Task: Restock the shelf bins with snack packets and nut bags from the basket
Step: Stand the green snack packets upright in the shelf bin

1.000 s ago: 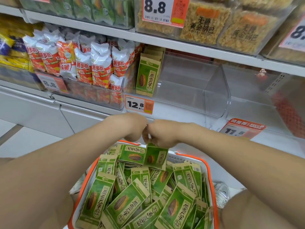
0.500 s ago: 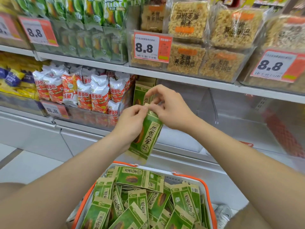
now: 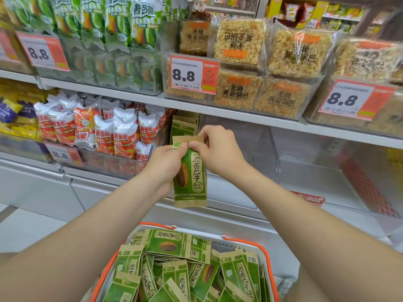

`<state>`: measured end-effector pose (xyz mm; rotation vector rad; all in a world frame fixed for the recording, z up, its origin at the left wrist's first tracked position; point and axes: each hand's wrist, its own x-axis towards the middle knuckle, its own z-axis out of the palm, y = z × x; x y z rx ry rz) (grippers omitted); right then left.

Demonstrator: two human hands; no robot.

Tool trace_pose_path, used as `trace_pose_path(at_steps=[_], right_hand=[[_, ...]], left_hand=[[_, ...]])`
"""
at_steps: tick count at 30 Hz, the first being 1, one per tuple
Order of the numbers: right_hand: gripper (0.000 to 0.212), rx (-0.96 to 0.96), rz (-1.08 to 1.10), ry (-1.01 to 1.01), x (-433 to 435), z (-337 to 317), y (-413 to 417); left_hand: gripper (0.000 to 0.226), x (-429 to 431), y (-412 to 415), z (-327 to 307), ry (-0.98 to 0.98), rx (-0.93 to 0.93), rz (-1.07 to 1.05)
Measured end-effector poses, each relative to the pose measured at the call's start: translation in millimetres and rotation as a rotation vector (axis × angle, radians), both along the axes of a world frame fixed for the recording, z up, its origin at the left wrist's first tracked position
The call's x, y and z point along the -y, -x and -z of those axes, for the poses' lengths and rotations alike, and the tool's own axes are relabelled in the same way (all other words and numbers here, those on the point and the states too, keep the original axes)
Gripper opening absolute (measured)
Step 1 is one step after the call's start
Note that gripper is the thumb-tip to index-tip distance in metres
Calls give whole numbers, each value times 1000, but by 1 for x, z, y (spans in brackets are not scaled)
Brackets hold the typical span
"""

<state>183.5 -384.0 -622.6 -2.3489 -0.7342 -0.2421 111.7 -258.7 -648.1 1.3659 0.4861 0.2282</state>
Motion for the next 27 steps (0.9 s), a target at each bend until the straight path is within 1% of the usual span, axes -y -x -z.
trace_pose_path(at_steps=[1,2,3,5,6,7,8,10,11,12,13,14,15,17,19,21,23,27], right_hand=[[27,-4,9,-51,-1,4,0],[30,-56,23,-116,-1,8,-1],[35,-154,28,-172,0,11,-1],[46,-410,-41,-226,-1,14,-3],[45,-494,-98,-226,-1,15,-4],[39,-502,-141,-220,-2,16,-5],[32,-430,-153,-206,-2,17,-6],[25,-143,-89,-165,-1,17,-10],[24,-22,-57,-187,0,16,-10],[22,46,-51,-237,1,14,-10],[20,64,-64,-300,1,12,-10],[19,60,-76,-340,0,12,-12],[18,53,-81,-348,-1,15,-14],[20,64,-85,-277,-4,24,-20],[19,47,-62,-176,-9,36,-24],[18,-12,3,-81,-15,47,-28],[16,-89,82,-35,-24,57,-35],[14,-264,182,-105,-44,73,-53]], left_hand=[[23,-2,-1,-1,-2,17,-6],[22,-3,-1,-2,-9,34,-22],[21,-6,-2,-3,-2,52,-47],[21,-11,-3,-5,36,85,-85],[22,-14,-2,-7,29,100,-100],[25,-18,-2,-10,-18,110,-101],[32,-22,-2,-13,-90,113,-84],[49,-31,-4,-17,-198,79,-47],[53,-35,-5,-19,-206,48,-31],[49,-40,-6,-19,-245,7,-32],[38,-47,-5,-17,-341,-32,-42],[26,-53,-4,-15,-502,-69,-46],[20,-60,-1,-12,-680,-97,-27],[23,-68,4,-6,-1014,-162,44],[24,-72,8,-2,-1242,-231,105],[22,-68,11,-4,-1366,-301,162],[21,-65,11,-4,-1405,-321,193],[24,-68,8,-3,-1445,-301,168]])
